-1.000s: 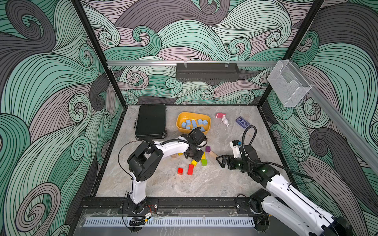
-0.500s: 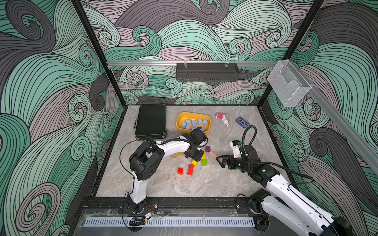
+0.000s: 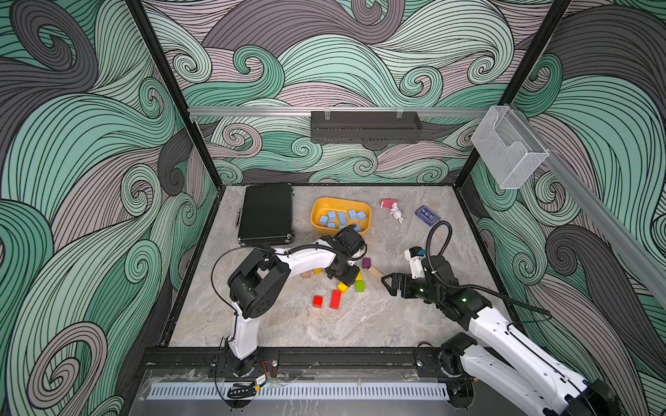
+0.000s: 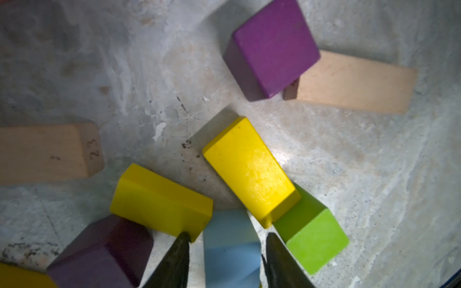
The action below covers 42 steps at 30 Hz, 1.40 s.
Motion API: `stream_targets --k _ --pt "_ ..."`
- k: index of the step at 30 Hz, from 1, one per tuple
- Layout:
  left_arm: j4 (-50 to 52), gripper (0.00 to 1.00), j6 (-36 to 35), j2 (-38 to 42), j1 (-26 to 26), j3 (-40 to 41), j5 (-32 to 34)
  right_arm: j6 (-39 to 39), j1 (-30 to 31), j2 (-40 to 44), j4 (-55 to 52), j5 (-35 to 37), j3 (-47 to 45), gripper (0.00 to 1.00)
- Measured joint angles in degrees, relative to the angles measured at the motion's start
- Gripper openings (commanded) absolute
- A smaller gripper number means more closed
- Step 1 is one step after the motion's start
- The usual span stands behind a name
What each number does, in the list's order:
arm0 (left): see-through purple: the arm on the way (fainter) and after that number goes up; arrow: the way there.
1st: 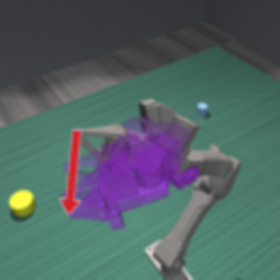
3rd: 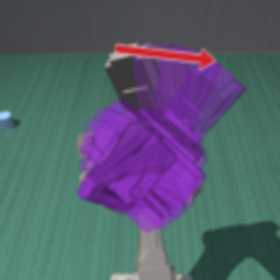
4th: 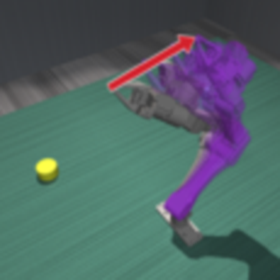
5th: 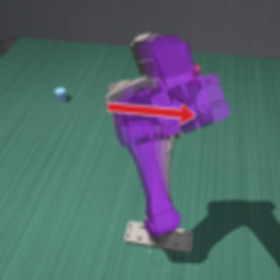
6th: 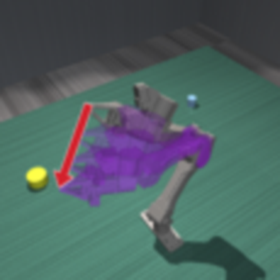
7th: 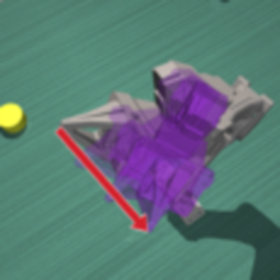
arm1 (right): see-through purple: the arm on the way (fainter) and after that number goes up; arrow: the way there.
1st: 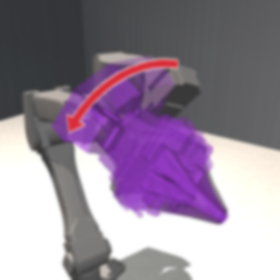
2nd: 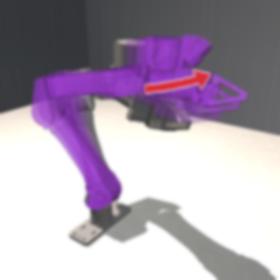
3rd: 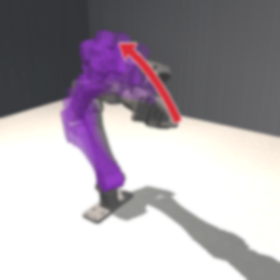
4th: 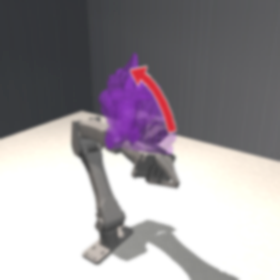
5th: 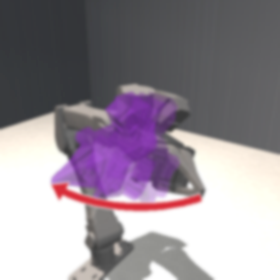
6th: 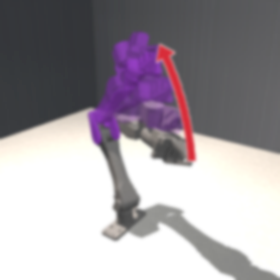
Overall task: Pick out the blue building blocks
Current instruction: Pick up the building block from the center of the board.
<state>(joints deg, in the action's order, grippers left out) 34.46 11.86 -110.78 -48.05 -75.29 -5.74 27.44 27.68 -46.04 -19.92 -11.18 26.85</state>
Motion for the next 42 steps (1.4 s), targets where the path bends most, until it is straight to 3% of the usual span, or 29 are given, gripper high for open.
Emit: stream_targets --k 22,32,42 --pt "1.38 0.28 0.44 -0.02 -0.63 0.0 0.59 -0.22 -0.02 0.0 0.0 0.0 0.0 0.99" --pt "2.01 0.0 0.44 0.52 -0.63 0.0 1.95 -1.09 -0.07 -0.76 -0.39 -0.37 1.38 0.99" --pt "3.21 0.0 0.39 4.11 -0.63 -0.02 5.46 -2.38 -0.07 -2.05 -1.55 -0.98 5.09 0.99"
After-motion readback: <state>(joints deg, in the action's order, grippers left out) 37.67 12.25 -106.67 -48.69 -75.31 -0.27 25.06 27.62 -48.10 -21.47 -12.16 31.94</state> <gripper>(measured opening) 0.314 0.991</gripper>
